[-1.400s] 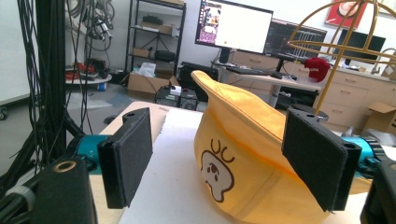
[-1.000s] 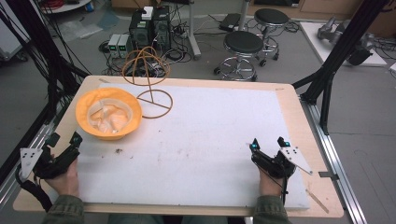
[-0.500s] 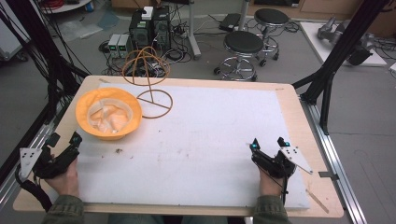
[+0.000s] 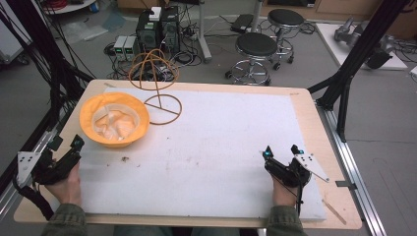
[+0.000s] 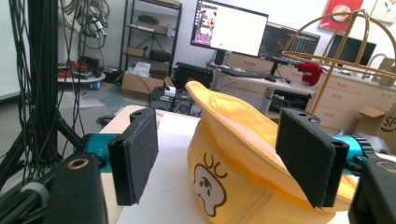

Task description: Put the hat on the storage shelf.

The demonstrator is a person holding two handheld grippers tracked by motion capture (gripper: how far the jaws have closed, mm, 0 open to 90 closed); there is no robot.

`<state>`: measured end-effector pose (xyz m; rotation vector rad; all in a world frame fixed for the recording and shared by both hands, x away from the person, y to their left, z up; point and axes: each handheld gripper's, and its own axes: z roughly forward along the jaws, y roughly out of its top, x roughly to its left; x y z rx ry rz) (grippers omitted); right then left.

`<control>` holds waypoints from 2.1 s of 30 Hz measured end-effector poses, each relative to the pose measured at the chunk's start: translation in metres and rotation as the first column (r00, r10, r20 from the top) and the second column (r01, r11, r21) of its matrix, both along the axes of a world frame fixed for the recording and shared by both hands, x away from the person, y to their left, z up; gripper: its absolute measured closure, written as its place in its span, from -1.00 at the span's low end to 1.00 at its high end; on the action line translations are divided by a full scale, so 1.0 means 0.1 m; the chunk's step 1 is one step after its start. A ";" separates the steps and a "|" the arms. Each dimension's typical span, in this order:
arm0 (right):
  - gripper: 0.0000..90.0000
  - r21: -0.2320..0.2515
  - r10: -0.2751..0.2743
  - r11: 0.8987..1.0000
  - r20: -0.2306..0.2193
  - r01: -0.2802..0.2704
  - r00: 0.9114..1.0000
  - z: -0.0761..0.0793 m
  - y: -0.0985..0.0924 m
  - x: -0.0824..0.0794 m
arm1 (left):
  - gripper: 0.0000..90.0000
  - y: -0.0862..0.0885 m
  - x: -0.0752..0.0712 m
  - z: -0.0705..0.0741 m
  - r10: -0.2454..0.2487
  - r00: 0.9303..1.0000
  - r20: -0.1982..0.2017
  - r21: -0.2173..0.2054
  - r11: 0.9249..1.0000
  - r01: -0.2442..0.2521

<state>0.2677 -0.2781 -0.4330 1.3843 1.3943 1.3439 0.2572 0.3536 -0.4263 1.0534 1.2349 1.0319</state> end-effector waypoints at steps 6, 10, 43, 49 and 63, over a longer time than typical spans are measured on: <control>-0.87 -0.006 -0.002 1.000 0.007 0.002 1.000 0.00 -0.01 -0.01 | -0.40 -0.05 0.08 0.14 -0.015 0.999 -0.033 0.046 0.999 0.017; -0.87 -0.009 -0.001 1.000 0.008 0.001 1.000 0.01 0.00 -0.02 | -0.46 -0.04 0.20 0.23 -0.044 0.997 -0.064 0.056 0.997 0.047; -0.87 0.002 0.016 1.000 -0.005 -0.016 1.000 0.00 0.01 0.00 | -0.51 0.10 0.84 0.39 -0.021 0.966 -0.256 0.021 0.999 0.027; -0.87 -0.005 0.022 1.000 -0.006 -0.022 1.000 0.00 0.02 0.00 | -0.50 0.10 0.94 0.40 -0.053 0.956 -0.290 0.000 0.998 0.055; -0.87 -0.017 0.044 0.999 0.003 -0.044 0.999 0.00 0.03 -0.01 | -0.26 0.16 1.11 0.31 -0.080 0.920 -0.383 -0.136 0.990 0.030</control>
